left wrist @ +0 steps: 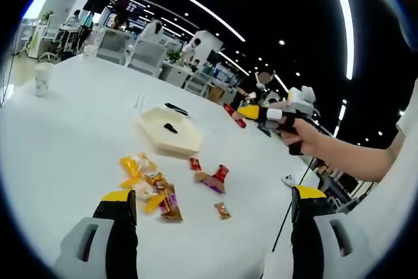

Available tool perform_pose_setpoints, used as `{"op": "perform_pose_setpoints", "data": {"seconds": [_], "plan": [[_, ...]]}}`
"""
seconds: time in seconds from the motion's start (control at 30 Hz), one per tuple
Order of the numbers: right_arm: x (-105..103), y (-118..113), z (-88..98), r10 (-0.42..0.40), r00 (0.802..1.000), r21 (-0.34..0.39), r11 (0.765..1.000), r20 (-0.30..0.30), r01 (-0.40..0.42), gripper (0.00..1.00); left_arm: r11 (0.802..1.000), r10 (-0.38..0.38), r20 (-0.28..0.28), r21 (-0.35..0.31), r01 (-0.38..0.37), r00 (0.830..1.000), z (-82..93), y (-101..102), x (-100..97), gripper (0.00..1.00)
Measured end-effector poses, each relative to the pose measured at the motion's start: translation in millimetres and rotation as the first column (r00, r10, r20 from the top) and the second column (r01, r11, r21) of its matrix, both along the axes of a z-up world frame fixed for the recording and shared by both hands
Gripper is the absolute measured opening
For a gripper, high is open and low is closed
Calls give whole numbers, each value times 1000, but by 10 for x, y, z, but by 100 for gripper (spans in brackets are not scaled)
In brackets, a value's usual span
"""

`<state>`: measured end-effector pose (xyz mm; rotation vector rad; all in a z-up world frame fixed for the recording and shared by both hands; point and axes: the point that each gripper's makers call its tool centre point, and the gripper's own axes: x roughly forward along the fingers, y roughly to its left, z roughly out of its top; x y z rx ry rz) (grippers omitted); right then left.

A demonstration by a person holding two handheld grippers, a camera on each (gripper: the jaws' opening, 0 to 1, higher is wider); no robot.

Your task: Place the target food into the container with the food tongs after gripping and lifting it, then release it inside without dropping or visibly crushing the food.

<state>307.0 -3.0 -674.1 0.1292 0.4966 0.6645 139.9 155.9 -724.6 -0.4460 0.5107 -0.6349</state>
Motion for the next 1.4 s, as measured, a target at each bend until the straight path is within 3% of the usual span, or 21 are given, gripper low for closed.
{"op": "perform_pose_setpoints", "data": {"seconds": [0.67,0.93,1.4], "plan": [[236,16,158,-10,1000,-34,999,25,11,21,1000,24,20,-8,-24,1000,51,79,19,99],[271,124,193,-1,999,-41,999,34,3,22,1000,24,16,2,-24,1000,19,81,59,99],[461,225,311,-36,998,6,999,46,35,22,1000,21,-10,10,-21,1000,-67,81,224,99]]}}
